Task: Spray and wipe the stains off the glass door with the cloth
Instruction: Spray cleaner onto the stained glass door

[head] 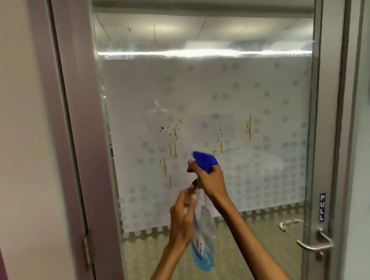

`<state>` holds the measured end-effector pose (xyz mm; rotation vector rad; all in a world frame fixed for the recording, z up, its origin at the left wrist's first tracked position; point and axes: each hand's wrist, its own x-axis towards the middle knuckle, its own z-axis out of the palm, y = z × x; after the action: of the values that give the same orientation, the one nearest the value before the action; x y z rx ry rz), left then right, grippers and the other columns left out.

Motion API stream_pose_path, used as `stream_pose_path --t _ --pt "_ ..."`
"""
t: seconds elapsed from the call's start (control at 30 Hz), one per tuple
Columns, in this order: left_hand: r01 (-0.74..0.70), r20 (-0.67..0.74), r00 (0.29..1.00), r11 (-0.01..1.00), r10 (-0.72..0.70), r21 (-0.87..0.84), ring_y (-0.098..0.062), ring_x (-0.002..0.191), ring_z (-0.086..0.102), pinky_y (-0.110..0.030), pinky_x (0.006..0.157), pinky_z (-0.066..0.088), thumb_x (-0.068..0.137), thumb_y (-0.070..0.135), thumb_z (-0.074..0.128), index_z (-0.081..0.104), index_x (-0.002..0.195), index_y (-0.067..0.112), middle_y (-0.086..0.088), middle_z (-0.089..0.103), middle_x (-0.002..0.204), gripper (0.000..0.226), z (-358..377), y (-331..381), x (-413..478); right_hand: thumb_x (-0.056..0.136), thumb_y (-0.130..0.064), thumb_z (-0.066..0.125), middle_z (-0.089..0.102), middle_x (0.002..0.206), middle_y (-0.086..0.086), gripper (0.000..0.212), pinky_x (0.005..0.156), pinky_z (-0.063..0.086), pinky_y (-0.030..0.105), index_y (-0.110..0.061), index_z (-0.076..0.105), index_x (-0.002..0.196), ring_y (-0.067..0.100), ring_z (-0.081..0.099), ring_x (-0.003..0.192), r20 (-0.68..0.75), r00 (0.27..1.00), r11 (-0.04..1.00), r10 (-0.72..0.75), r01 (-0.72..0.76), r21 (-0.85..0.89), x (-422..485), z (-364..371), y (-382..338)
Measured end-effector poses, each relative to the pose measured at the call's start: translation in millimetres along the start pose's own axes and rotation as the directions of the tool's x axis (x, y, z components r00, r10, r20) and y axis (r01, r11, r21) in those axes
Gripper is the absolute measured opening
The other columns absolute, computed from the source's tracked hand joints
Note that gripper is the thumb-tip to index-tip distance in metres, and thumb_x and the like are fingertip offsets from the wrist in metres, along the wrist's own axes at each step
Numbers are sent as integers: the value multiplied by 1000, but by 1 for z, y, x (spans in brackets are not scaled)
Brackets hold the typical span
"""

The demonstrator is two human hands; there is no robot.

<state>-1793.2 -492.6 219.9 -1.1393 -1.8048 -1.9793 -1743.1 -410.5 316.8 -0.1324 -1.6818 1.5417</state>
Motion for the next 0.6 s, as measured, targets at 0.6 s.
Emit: stream_pose_path --t 0.6 --pt "267 491 840 964 -229 -9 -1 82 66 -12 67 49 63 51 83 62 101 27 15 70 89 50 236 -4 -147 81 -67 67 57 64 -5 49 64 46 26 -18 59 76 8 55 61 -306 934 865 183 -301 -402 -100 -277 39"
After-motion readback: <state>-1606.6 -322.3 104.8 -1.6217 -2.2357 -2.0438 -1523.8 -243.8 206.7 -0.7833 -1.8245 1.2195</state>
